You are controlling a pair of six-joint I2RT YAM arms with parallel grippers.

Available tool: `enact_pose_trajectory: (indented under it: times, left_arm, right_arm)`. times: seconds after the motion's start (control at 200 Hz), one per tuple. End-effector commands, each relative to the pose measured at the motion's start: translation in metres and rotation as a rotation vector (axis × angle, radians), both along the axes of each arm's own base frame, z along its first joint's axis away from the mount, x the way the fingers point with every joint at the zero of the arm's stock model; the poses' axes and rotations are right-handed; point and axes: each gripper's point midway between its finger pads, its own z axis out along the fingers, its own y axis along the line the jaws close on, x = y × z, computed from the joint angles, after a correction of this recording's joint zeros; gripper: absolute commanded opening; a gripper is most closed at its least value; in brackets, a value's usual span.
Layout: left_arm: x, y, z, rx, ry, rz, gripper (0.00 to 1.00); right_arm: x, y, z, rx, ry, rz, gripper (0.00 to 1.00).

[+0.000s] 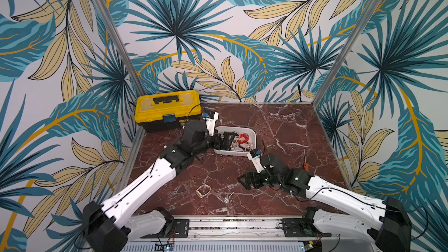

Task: Put the watch into the storage box
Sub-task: Pick up the watch at the center of the board.

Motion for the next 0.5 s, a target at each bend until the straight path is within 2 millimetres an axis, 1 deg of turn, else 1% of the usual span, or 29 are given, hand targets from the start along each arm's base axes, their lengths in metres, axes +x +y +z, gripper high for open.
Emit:
enact_pose_trajectory:
  times: [0.0, 0.08, 0.1, 0.165, 0.23, 0.326, 0.356, 0.421, 0.491]
  left_arm:
    - [-0.032, 0.024, -0.02, 0.073, -0.034, 0.022, 1.0]
    - [-0.059, 0.04, -0.028, 0.075, -0.017, 0.032, 1.0]
    - [-0.062, 0.048, -0.031, 0.082, -0.017, 0.062, 1.0]
    - [-0.077, 0.062, -0.042, 0.071, 0.014, 0.09, 1.0]
    - [-0.089, 0.072, -0.052, 0.052, 0.046, 0.104, 1.0]
    - [-0.099, 0.089, -0.067, 0.069, 0.112, 0.151, 1.0]
    - [-0.102, 0.093, -0.067, 0.07, 0.123, 0.155, 1.0]
    - [-0.107, 0.099, -0.065, 0.055, 0.129, 0.167, 1.0]
    - [-0.113, 0.105, -0.058, 0.02, 0.101, 0.167, 1.0]
  right_arm:
    - [0.01, 0.036, 0.013, 0.11, 0.03, 0.026, 1.0]
    - [0.01, 0.057, 0.009, 0.12, 0.078, 0.088, 0.98]
    - [0.01, 0.062, 0.008, 0.12, 0.09, 0.105, 0.97]
    - [0.009, 0.077, 0.002, 0.106, 0.123, 0.153, 0.94]
    - [0.008, 0.094, -0.005, 0.101, 0.136, 0.2, 0.93]
    - [0.007, 0.117, -0.019, 0.066, 0.176, 0.258, 0.89]
    - [0.004, 0.119, -0.028, 0.027, 0.199, 0.27, 0.88]
    - [0.005, 0.127, -0.04, -0.011, 0.229, 0.279, 0.84]
    - [0.006, 0.134, -0.053, -0.029, 0.267, 0.28, 0.8]
